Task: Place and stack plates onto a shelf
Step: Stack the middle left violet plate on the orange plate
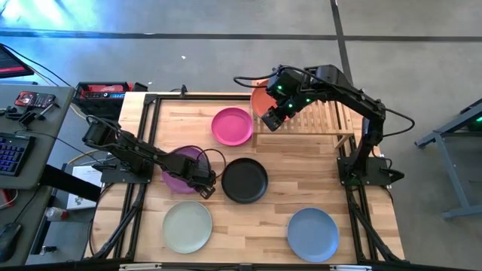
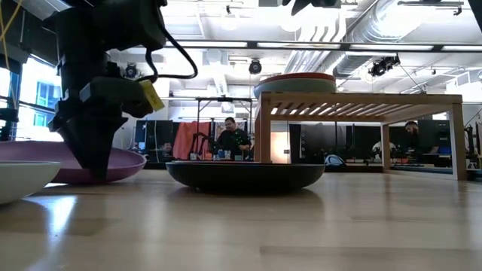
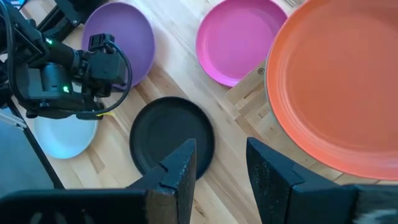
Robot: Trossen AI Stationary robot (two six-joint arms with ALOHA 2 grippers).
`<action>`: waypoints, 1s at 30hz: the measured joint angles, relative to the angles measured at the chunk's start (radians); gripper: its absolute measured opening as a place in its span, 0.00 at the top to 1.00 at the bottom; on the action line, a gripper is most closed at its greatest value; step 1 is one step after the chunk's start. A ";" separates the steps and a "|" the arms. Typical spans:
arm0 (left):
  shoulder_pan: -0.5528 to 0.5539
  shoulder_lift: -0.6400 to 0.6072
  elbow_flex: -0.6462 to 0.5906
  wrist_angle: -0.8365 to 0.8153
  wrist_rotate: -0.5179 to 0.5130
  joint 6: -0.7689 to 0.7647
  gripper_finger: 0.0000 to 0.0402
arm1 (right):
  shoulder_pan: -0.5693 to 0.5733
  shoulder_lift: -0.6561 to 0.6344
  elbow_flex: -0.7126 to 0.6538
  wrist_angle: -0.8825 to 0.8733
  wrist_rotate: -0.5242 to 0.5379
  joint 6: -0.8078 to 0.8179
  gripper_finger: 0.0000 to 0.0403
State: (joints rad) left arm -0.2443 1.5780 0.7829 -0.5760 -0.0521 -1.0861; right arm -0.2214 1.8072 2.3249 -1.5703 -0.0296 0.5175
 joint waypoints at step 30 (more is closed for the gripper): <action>-0.117 -0.009 0.341 -0.544 -0.105 0.646 1.00 | 0.008 0.000 0.000 0.004 0.000 0.058 0.71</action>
State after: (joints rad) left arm -0.3618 1.5688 1.1243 -1.1205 -0.1573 -0.4401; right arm -0.2139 1.8072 2.3249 -1.5661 -0.0296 0.5755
